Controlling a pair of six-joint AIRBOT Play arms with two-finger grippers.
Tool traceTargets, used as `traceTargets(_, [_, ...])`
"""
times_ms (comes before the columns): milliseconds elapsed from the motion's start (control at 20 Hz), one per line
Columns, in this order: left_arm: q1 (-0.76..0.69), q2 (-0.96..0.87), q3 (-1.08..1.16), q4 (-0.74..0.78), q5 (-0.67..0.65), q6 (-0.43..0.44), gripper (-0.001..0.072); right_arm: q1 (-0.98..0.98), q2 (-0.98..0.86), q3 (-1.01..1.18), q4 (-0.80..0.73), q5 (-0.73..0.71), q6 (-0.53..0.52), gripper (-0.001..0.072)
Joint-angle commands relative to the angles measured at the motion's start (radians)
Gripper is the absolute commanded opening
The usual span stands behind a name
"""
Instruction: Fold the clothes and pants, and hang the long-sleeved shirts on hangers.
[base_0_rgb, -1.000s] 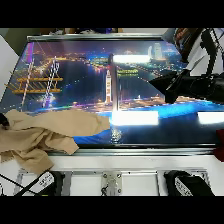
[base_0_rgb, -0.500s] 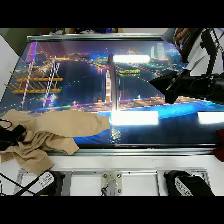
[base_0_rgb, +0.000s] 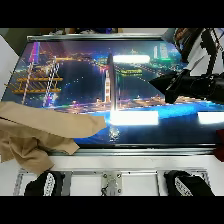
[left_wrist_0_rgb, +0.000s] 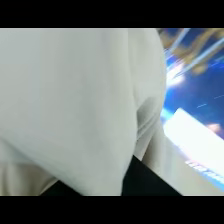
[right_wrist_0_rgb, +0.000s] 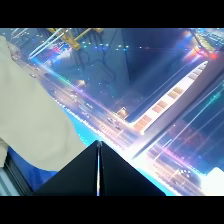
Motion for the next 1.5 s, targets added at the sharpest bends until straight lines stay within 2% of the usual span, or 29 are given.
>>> traceTargets(0, [-0.217,0.182,0.175,0.003,-0.026,-0.073,0.0021,0.000,0.000,0.000,0.072,0.001,0.001,0.0031])
traceTargets(200, [-0.419,0.221,0.340,0.006,0.010,-0.176,0.0021,0.000,0.000,0.000,0.258,0.000,0.000,0.0032])
traceTargets(300, [-0.479,0.187,0.424,-0.025,0.038,-0.191,0.0021,0.000,0.000,0.000,0.278,0.000,0.000,0.0032])
traceTargets(450, [-0.543,0.089,0.545,-0.183,0.109,-0.186,0.0022,-0.016,0.019,0.001,0.274,-0.056,0.001,0.0031])
traceTargets(650, [-0.613,-0.109,0.695,-0.442,0.158,-0.122,0.0022,-0.121,0.085,0.001,0.218,-0.196,0.001,0.0031])
traceTargets(750, [-0.673,-0.210,0.747,-0.498,0.159,-0.090,0.0022,-0.204,0.116,0.001,0.198,-0.220,0.002,0.0031])
traceTargets(900, [-0.843,-0.359,0.800,-0.410,0.203,-0.089,0.0022,-0.325,0.143,0.001,0.198,-0.216,0.056,0.0031])
traceTargets(1050, [-1.073,-0.507,0.792,-0.103,0.359,-0.104,0.0021,-0.388,0.147,0.001,0.196,-0.209,0.072,0.0031])
traceTargets(1200, [-1.243,-0.684,0.773,0.203,0.430,-0.198,0.0022,-0.393,0.145,0.001,0.142,-0.209,0.072,0.0031])
traceTargets(1250, [-1.275,-0.747,0.773,0.246,0.428,-0.219,0.0021,-0.393,0.145,0.001,0.114,-0.209,0.072,0.0031])
traceTargets(1350, [-1.312,-0.875,0.773,0.223,0.415,-0.225,0.0023,-0.393,0.145,0.001,0.068,-0.209,0.072,0.0031])
traceTargets(1400, [-1.323,-0.936,0.773,0.182,0.402,-0.225,0.0136,-0.393,0.145,0.001,0.054,-0.209,0.072,0.0031])
traceTargets(1450, [-1.327,-0.982,0.773,0.120,0.388,-0.225,0.0544,-0.393,0.145,0.001,0.044,-0.209,0.072,0.0031])
